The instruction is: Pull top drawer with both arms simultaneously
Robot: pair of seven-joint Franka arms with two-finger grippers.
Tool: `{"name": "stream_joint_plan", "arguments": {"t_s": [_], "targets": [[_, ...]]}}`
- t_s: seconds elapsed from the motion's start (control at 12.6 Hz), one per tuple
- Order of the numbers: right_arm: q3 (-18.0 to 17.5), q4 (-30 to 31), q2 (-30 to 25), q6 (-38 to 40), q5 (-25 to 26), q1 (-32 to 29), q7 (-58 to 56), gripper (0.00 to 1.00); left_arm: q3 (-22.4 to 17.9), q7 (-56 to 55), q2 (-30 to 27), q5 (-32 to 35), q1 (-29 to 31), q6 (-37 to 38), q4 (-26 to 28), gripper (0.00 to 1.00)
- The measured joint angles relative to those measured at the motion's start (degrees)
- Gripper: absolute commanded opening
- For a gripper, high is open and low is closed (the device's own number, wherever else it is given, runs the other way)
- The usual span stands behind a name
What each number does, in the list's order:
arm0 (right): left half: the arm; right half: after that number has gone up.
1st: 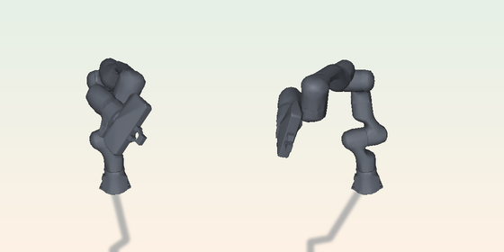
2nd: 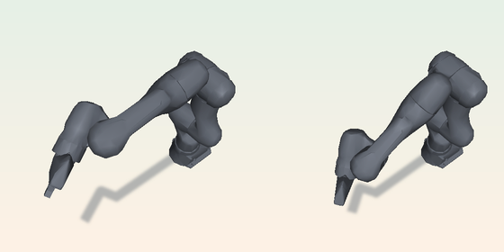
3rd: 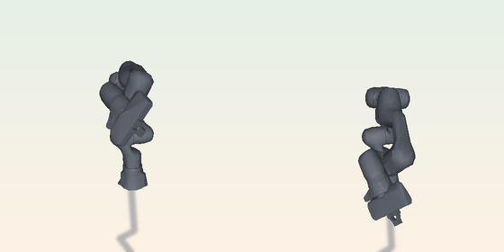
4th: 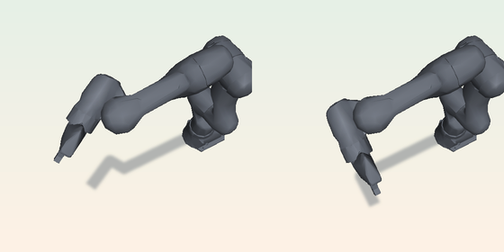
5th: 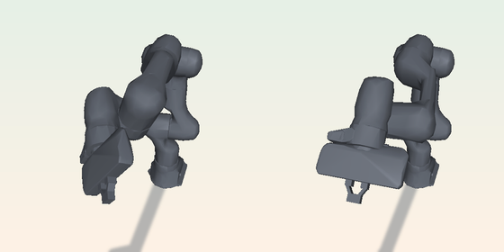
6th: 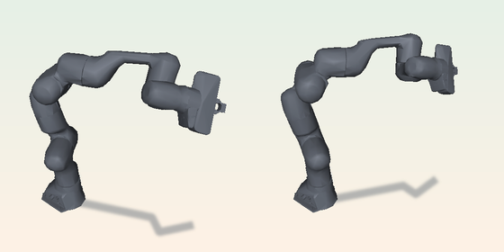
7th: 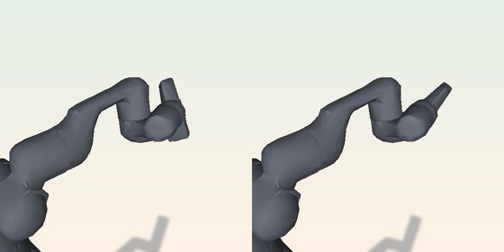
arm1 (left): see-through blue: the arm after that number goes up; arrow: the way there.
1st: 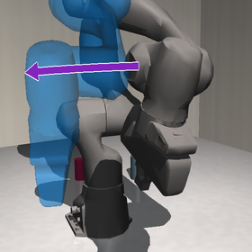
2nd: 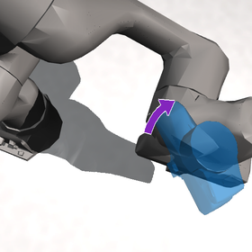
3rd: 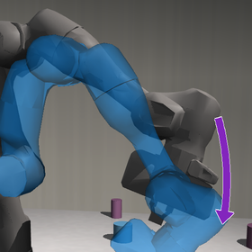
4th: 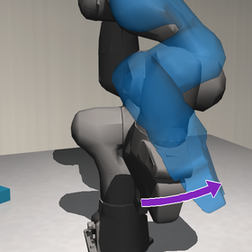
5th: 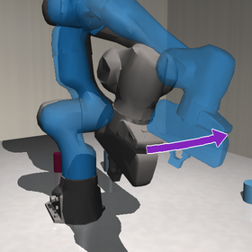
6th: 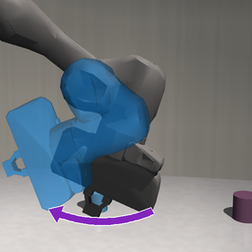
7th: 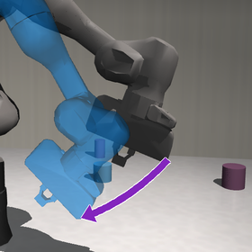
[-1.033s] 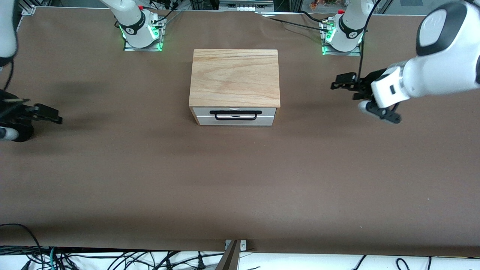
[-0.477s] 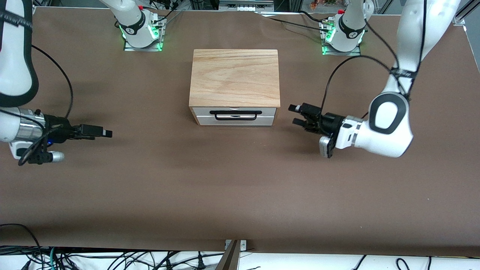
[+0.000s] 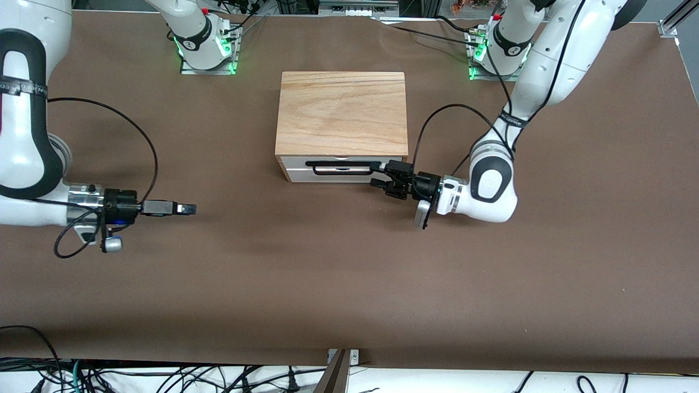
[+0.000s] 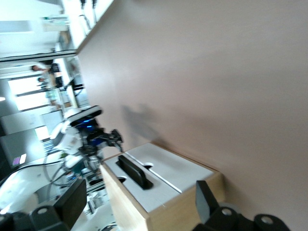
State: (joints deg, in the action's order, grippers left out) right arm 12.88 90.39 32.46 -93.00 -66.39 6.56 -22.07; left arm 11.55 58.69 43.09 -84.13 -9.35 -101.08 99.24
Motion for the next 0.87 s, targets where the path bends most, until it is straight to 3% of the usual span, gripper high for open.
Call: {"name": "stream_joint_plan", "arguments": {"t_s": [0.08,0.48,0.64,0.87], "targets": [[-0.2,1.3,0.7,0.0,-3.3,1.2,-2.8,1.00,-0.2,0.1,0.9,-0.1,0.2,0.0,0.2,0.52],[-2.6,5.8,6.2,0.0,-18.2,6.9,-17.6,1.00,0.2,0.2,3.1,-1.6,0.4,0.2,0.4,0.34],[-4.8,6.9,7.3,0.0,-21.3,8.7,-20.0,1.00,1.0,0.2,3.2,-4.4,0.1,0.3,1.5,0.32],[-6.2,8.8,7.7,-0.3,-25.3,11.3,-22.0,1.00,1.3,-1.6,3.2,-5.0,0.0,0.5,2.1,0.12]]}}
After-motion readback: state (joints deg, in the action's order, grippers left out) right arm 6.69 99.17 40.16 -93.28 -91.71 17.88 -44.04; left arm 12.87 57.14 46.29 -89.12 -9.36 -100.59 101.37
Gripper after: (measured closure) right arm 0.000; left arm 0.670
